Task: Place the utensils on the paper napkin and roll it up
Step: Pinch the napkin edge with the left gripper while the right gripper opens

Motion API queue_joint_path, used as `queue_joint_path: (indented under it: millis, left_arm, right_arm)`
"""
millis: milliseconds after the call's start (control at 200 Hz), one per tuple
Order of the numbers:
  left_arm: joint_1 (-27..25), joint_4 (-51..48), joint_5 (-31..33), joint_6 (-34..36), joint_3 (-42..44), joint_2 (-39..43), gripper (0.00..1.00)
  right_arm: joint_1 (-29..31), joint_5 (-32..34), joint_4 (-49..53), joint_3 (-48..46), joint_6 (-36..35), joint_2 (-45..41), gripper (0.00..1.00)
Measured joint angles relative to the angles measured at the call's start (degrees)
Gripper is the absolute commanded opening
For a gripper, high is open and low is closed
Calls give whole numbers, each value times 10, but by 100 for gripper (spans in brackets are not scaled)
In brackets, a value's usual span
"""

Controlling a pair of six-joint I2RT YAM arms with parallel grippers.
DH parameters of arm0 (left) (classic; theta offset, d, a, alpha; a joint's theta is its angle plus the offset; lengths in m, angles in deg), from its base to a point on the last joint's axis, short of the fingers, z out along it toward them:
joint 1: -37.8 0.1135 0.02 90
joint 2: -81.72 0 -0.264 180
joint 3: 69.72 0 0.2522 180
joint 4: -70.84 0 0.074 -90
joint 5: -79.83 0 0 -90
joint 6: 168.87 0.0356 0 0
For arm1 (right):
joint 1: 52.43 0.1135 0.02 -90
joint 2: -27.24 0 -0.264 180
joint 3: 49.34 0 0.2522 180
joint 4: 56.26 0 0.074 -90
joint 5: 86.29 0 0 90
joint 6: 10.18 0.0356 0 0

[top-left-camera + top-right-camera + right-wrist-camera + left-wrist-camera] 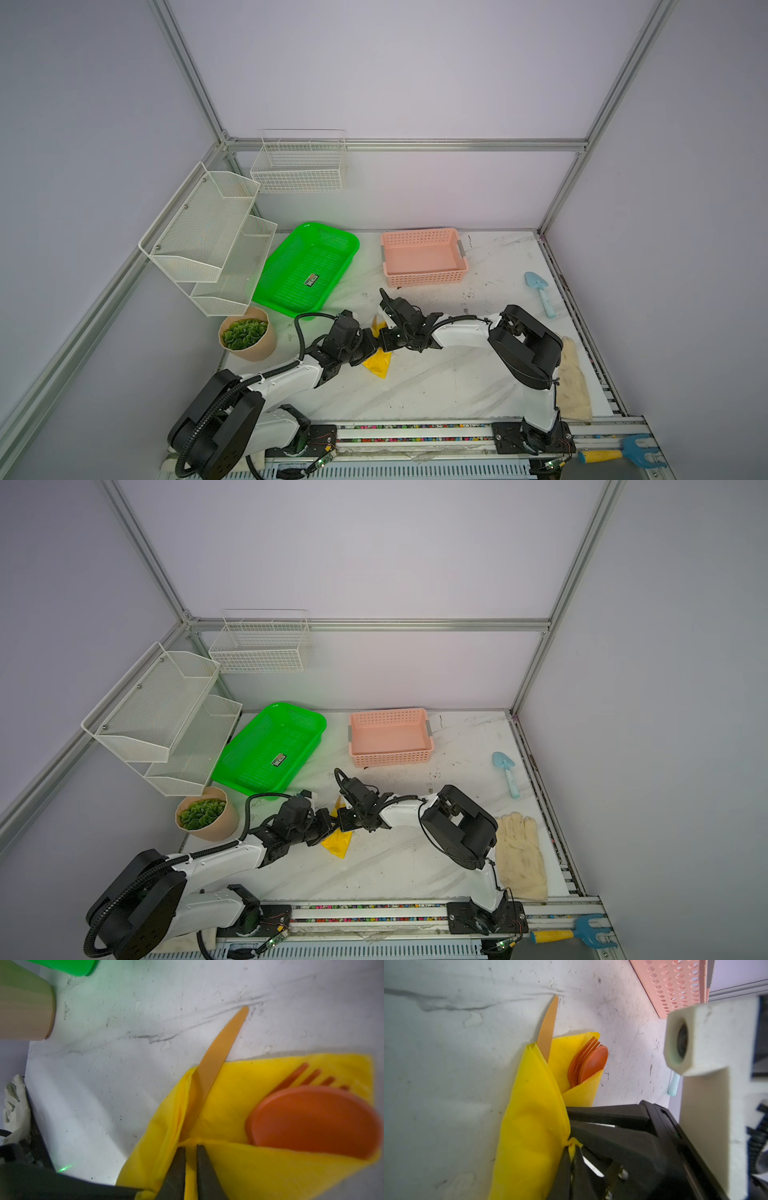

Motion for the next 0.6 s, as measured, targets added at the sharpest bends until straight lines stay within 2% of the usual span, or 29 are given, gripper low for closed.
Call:
queue_joint_path:
  millis: [205,600]
  left_arm:
    - [0,-12,8,-1,0,3,1]
    - [0,-30,12,1,0,-10,1]
  right_arm:
    - [-3,0,37,-9,15,-33,26]
    - [-43,9,45,-50,41,-139,24]
